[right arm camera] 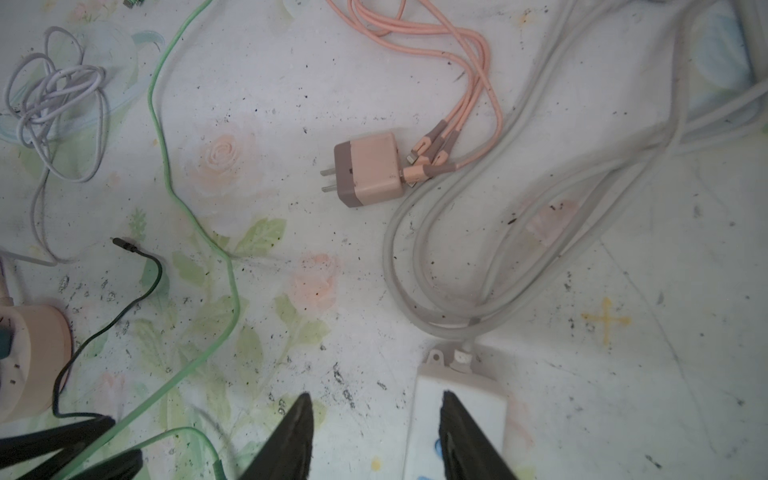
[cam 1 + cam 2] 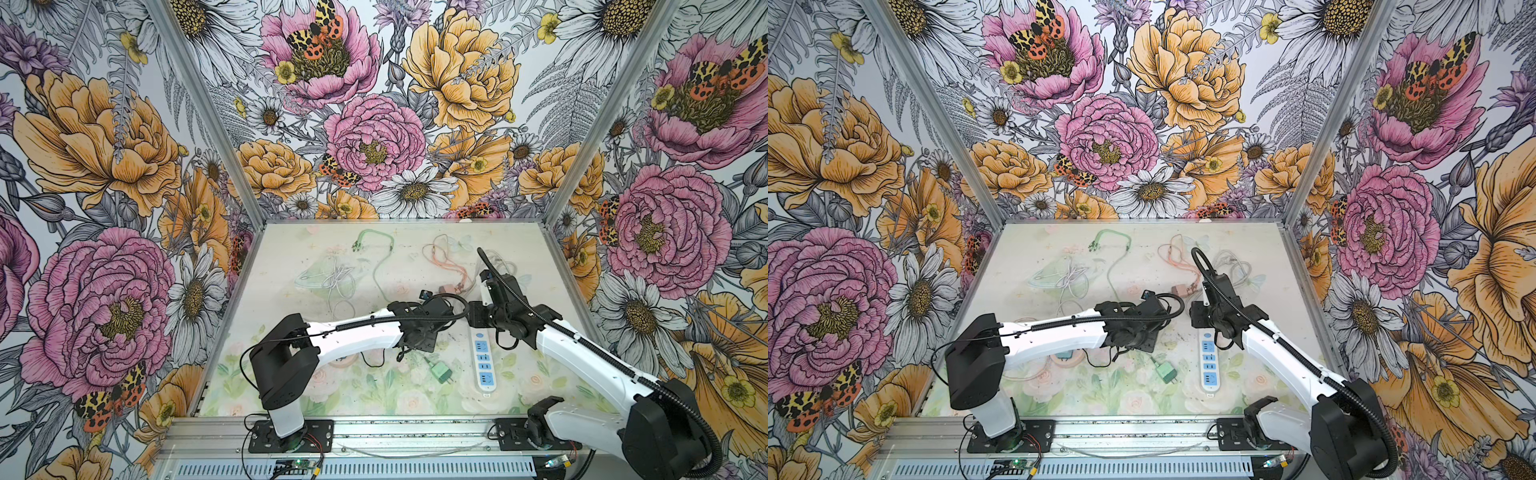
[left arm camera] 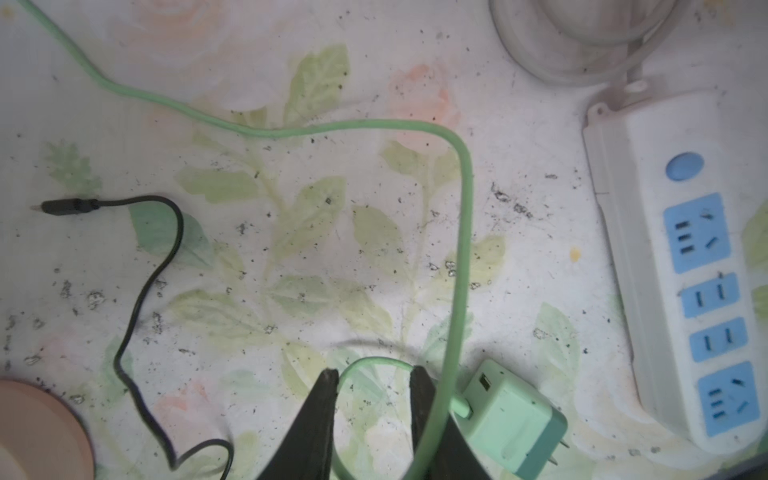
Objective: Insert the plug
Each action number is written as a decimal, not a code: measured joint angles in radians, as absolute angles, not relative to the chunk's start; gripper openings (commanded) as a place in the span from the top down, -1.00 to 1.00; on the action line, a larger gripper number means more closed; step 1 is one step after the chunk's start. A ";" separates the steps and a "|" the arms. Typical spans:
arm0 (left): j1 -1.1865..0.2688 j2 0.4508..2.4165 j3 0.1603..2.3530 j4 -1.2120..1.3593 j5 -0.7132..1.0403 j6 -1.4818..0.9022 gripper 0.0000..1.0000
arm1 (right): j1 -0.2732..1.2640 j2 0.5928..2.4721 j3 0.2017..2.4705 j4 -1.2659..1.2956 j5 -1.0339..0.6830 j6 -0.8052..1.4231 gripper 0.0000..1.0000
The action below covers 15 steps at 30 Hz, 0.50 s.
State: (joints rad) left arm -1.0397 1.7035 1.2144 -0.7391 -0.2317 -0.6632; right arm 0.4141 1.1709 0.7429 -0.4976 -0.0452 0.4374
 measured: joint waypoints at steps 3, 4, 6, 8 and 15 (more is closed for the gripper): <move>-0.982 1.677 1.133 -0.676 -0.196 -0.676 0.34 | 0.414 1.173 0.741 -0.498 -0.039 0.437 -0.01; -0.964 1.677 1.106 -0.651 -0.183 -0.679 0.34 | 0.414 1.173 0.741 -0.498 -0.037 0.437 -0.01; -0.929 1.679 1.061 -0.614 -0.158 -0.683 0.34 | 0.414 1.172 0.741 -0.498 -0.033 0.437 -0.01; -0.898 1.687 1.036 -0.583 -0.138 -0.683 0.34 | 0.414 1.172 0.740 -0.498 -0.030 0.437 -0.01; -0.831 1.744 1.038 -0.469 -0.068 -0.671 0.34 | 0.414 1.172 0.740 -0.498 -0.023 0.437 -0.02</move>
State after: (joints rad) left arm -0.8314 1.7443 1.0382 -0.4686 -0.0681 -0.6708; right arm 0.4141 1.1725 0.7399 -0.4980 -0.0227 0.4370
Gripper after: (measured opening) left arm 0.330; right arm 0.508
